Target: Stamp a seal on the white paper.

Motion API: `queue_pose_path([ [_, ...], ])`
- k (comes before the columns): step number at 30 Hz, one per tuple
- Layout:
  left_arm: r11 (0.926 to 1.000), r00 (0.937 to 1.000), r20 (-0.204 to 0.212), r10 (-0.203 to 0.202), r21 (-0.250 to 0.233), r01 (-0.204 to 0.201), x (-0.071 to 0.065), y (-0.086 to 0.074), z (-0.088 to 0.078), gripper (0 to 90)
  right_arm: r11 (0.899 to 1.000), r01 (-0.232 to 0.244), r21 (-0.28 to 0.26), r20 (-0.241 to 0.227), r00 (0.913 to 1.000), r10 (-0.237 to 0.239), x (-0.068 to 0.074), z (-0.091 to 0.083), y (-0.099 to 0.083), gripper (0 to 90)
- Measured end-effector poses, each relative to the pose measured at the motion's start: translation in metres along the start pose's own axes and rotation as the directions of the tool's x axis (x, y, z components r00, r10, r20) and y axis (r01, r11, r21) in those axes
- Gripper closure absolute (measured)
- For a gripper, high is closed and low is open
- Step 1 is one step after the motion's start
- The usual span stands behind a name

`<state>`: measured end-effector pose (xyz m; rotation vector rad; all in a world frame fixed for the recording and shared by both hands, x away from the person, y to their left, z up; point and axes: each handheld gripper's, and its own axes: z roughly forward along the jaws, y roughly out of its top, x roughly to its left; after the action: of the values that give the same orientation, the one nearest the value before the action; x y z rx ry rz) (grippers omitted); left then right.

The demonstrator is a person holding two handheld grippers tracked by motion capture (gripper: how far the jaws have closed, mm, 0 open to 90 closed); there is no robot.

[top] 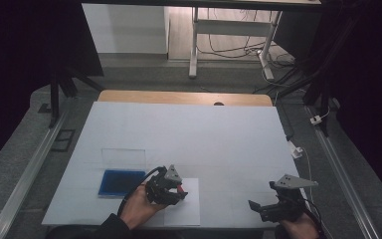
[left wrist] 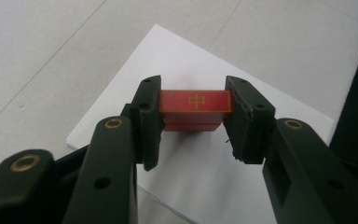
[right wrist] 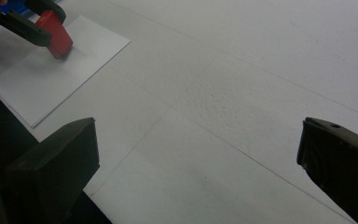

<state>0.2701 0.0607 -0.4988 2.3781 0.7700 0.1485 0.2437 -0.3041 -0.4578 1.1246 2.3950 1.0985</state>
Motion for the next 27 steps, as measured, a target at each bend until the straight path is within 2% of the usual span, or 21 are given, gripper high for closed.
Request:
queue_pose_path([
  [4,0.9999,0.9997,-0.017,0.016,0.006,-0.016,-0.002,-0.002,0.003,58.7,1.0,0.002,0.003,-0.001,1.0,-0.002,0.0,0.0,0.0,0.0],
  [6,0.9994,0.9986,-0.041,0.034,-0.003,-0.034,-0.006,-0.004,0.004,58.8,1.0,0.001,0.001,-0.002,1.0,-0.001,0.0,0.0,0.0,0.0],
  [9,0.9993,0.9993,-0.034,0.013,-0.035,-0.015,-0.005,-0.008,0.005,58.9,1.0,0.005,0.008,0.0,1.0,-0.005,0.001,0.0,0.0,0.0],
  [11,0.9991,0.9993,-0.032,0.017,-0.039,-0.018,-0.005,-0.009,0.005,59.0,1.0,0.008,0.01,0.0,1.0,-0.008,0.001,0.001,0.0,0.0],
  [17,0.9988,0.998,-0.062,0.011,-0.047,-0.014,-0.01,-0.011,0.006,59.2,1.0,0.008,0.016,-0.002,1.0,-0.008,0.001,0.001,0.001,0.0],
  [19,0.9988,0.9983,-0.057,0.013,-0.047,-0.016,-0.009,-0.011,0.006,59.3,1.0,0.007,0.019,-0.003,1.0,-0.007,0.001,0.002,0.001,0.0],
  [22,0.9992,0.9996,-0.026,0.009,-0.039,-0.01,-0.004,-0.009,0.006,59.3,1.0,0.007,0.023,-0.005,1.0,-0.007,0.001,0.003,0.001,0.0],
  [27,0.9989,0.9986,-0.047,0.025,-0.039,-0.027,-0.007,-0.01,0.006,59.4,1.0,0.006,0.026,-0.004,1.0,-0.006,0.001,0.003,0.001,0.0],
])
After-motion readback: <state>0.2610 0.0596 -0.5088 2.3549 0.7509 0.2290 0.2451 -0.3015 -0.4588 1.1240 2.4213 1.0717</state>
